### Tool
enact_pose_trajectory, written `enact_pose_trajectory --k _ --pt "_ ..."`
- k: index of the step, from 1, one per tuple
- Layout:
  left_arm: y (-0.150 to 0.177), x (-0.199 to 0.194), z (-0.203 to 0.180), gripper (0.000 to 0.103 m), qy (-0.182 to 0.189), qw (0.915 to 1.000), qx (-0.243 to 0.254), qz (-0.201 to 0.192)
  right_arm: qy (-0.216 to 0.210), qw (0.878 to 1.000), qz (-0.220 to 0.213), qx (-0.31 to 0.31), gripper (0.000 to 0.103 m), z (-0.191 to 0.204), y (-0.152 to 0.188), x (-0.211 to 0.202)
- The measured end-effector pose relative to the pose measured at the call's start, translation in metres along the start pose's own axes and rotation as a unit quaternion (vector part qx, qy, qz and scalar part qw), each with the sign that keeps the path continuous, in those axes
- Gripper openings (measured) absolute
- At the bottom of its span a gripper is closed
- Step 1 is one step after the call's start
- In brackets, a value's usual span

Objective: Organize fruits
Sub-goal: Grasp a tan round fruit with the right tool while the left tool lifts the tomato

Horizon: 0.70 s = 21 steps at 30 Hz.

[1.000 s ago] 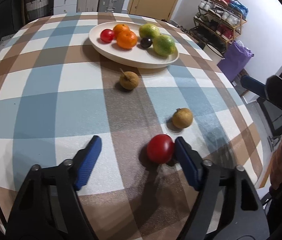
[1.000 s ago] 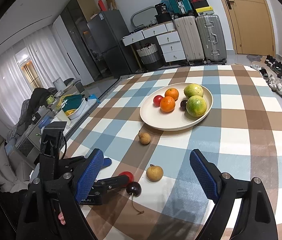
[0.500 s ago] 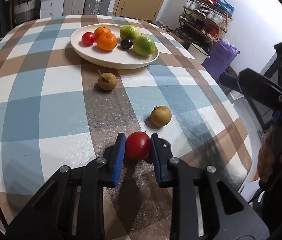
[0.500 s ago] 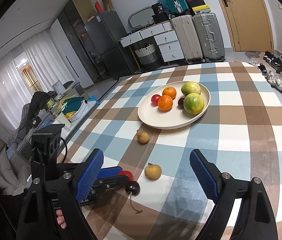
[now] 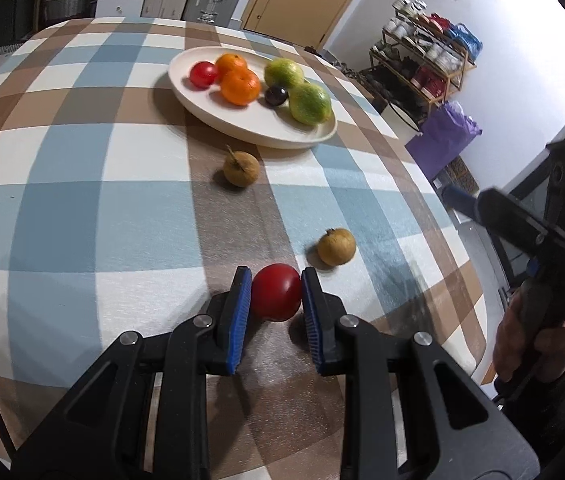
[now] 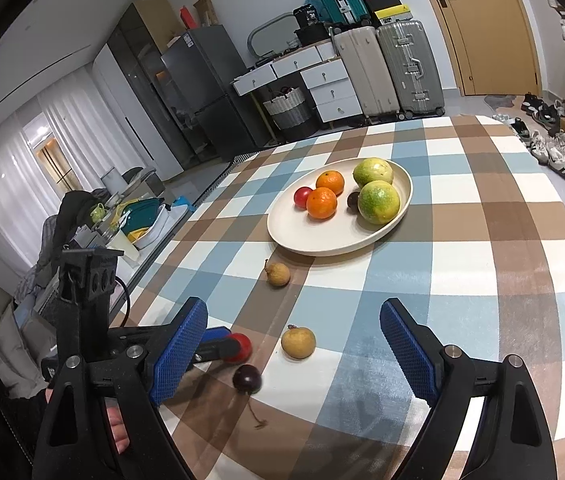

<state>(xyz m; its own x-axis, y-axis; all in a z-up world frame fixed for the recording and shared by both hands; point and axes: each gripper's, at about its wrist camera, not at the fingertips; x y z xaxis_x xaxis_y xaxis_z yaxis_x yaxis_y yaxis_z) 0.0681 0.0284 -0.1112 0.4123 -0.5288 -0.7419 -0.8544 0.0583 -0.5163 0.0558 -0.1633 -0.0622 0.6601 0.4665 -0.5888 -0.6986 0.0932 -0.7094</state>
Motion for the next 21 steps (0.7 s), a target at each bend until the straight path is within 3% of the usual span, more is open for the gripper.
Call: enact_pose_trajectory --k 13,21 --pt "-0.015 -0.031 0.031 0.023 -0.003 0.9983 -0.047 -0.034 0.019 0.999 0.033 -0.027 0.09 0.008 0.016 0.033" --pt "-0.019 -0.047 0.044 0.023 -0.006 0.997 -0.058 -0.051 0.028 0.997 0.057 -0.039 0.079 0.012 0.024 0.056"
Point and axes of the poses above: each gripper's, at about its wrist camera, not at the fingertips, and x roughly the way its jaws point, z to its left, y to its underside, and after that the axes turned 1 degree about -x, right-handed
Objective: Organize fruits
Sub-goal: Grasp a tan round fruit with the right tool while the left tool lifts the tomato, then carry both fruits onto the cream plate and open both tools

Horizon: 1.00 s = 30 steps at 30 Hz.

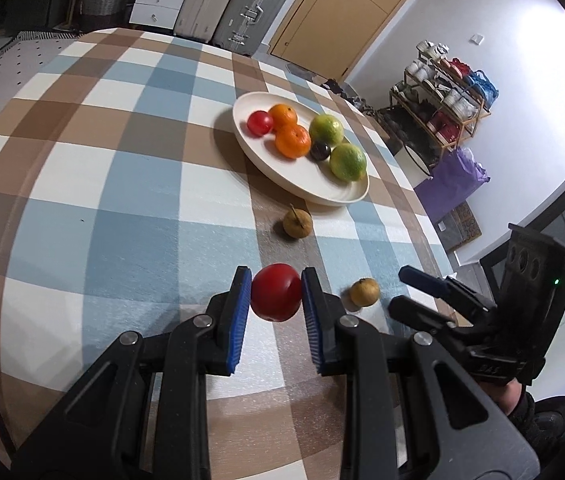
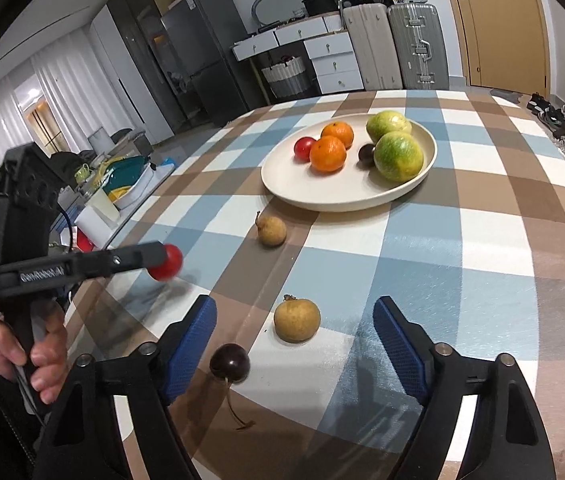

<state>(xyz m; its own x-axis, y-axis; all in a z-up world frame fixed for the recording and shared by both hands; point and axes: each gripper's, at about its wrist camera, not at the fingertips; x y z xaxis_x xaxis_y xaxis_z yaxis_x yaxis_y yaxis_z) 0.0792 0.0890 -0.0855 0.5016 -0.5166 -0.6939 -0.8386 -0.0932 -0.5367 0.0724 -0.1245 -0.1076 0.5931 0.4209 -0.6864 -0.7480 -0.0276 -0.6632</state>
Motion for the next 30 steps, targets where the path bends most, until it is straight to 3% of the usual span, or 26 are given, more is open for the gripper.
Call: enact_pose_trajectory --k 10,12,14,30 --pt "0.0 -0.006 0.002 0.023 0.0 1.0 0.007 -0.007 0.013 0.999 0.027 -0.022 0.054 0.006 0.0 0.02" --pt "0.0 -0.008 0.003 0.023 -0.003 0.9999 0.007 -0.01 0.017 0.999 0.031 -0.03 0.037 0.009 0.001 0.023" --pt "-0.002 -0.009 0.004 0.023 -0.003 0.9999 0.005 -0.011 0.025 0.998 0.041 -0.045 0.029 0.013 0.002 0.027" --pt "-0.019 -0.009 0.003 0.023 -0.009 0.9997 0.008 -0.023 0.013 0.998 0.017 -0.054 0.028 0.021 -0.009 0.016"
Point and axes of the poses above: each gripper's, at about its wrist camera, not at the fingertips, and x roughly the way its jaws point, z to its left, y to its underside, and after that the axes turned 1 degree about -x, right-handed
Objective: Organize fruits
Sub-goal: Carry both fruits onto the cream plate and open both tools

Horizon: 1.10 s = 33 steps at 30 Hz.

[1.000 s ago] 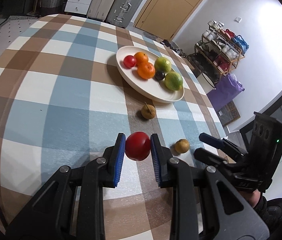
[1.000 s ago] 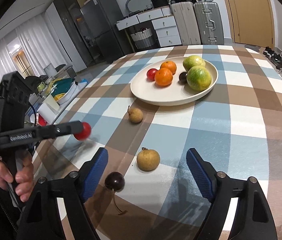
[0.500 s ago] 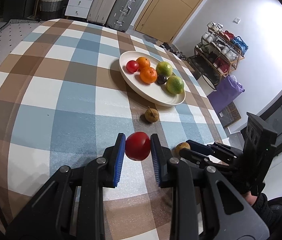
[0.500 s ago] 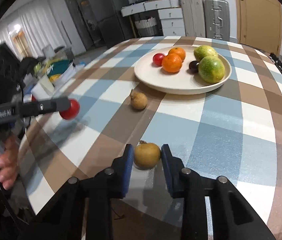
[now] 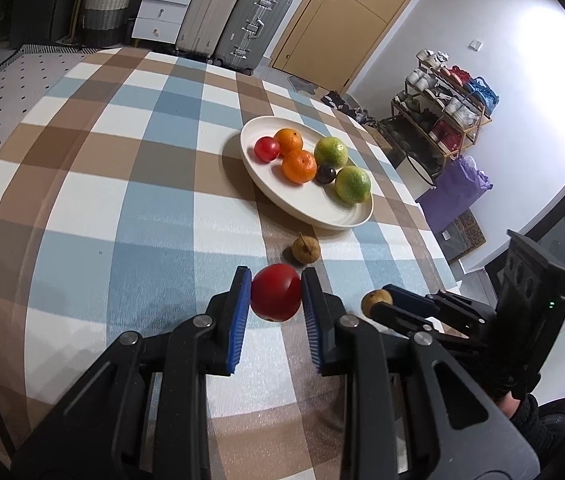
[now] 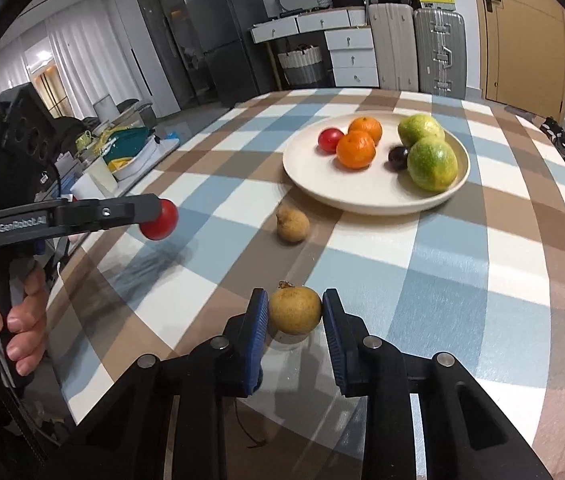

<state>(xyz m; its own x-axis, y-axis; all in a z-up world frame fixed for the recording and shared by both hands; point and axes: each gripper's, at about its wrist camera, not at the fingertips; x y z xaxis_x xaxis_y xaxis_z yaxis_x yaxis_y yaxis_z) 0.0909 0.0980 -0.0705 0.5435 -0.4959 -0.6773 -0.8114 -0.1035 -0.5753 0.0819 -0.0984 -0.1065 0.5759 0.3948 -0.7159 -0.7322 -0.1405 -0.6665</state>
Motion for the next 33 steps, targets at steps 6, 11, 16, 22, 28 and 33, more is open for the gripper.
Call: enact_pose_trajectory --k 6,11,16,22,28,33 --pt "-0.014 0.006 -0.012 0.023 0.001 0.9999 0.012 -0.005 -0.005 1.0 -0.023 0.008 0.028 -0.003 -0.011 -0.01" --pt "-0.028 0.017 -0.022 0.023 0.001 0.9996 0.029 -0.004 -0.016 0.999 -0.04 0.018 0.028 -0.009 -0.026 -0.016" --pt "-0.046 0.034 -0.028 0.023 0.004 0.9995 0.031 0.002 -0.023 0.998 -0.057 0.029 0.028 -0.02 -0.045 -0.018" --pt "-0.07 0.051 -0.035 0.023 0.007 0.9995 0.031 0.002 -0.037 0.995 -0.081 0.04 0.028 -0.029 -0.068 -0.019" --pt "-0.095 0.076 -0.04 0.023 0.005 0.9992 0.038 0.011 -0.04 0.994 -0.087 0.05 0.028 -0.042 -0.092 -0.01" --pt "-0.113 0.102 -0.036 0.023 -0.003 0.9992 0.034 0.023 -0.039 0.994 -0.087 0.053 0.028 -0.052 -0.105 -0.002"
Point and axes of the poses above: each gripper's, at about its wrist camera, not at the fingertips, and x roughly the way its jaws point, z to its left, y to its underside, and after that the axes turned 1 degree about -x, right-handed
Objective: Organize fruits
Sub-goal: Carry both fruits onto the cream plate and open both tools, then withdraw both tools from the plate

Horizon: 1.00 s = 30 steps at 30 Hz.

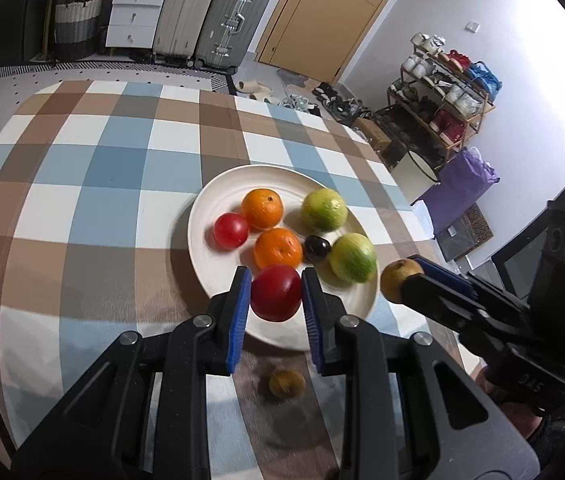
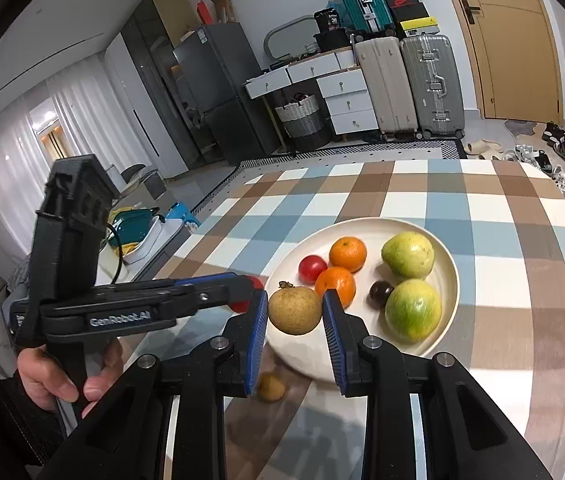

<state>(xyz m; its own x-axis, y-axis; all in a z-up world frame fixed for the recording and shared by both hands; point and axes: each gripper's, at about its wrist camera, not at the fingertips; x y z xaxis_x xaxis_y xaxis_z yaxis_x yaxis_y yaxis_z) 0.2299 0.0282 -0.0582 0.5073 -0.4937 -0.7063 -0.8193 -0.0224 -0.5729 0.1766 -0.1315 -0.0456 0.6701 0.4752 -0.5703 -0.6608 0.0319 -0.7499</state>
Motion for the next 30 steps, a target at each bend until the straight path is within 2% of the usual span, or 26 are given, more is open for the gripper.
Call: enact_pose_trajectory --k 8,22,24,25,27,29,30 --pt "-0.012 0.03 0.004 0.023 -0.004 0.9999 0.003 0.015 0.008 1.0 0.017 0.007 0.028 -0.016 -0.009 0.021" --pt "-0.011 0.056 0.006 0.023 -0.023 0.9989 0.013 0.04 0.034 0.998 0.056 0.012 0.028 -0.029 0.001 0.052" --pt "-0.012 0.055 0.006 0.024 -0.022 0.9989 0.007 0.04 0.041 0.997 0.064 0.015 0.034 -0.029 0.002 0.055" --pt "-0.012 0.055 0.006 0.025 -0.02 0.9988 0.006 0.043 0.046 0.997 0.065 0.016 0.037 -0.029 0.002 0.055" --pt "-0.012 0.053 0.003 0.041 -0.016 0.9987 0.009 0.047 0.046 0.997 0.057 0.017 0.046 -0.029 0.001 0.051" --pt "-0.012 0.046 0.001 0.053 -0.012 0.9991 0.01 0.038 0.045 0.998 0.045 0.015 0.052 -0.028 0.0 0.044" --pt "-0.012 0.042 -0.001 0.053 -0.016 0.9993 0.013 0.033 0.046 0.998 0.041 0.015 0.053 -0.028 -0.001 0.041"
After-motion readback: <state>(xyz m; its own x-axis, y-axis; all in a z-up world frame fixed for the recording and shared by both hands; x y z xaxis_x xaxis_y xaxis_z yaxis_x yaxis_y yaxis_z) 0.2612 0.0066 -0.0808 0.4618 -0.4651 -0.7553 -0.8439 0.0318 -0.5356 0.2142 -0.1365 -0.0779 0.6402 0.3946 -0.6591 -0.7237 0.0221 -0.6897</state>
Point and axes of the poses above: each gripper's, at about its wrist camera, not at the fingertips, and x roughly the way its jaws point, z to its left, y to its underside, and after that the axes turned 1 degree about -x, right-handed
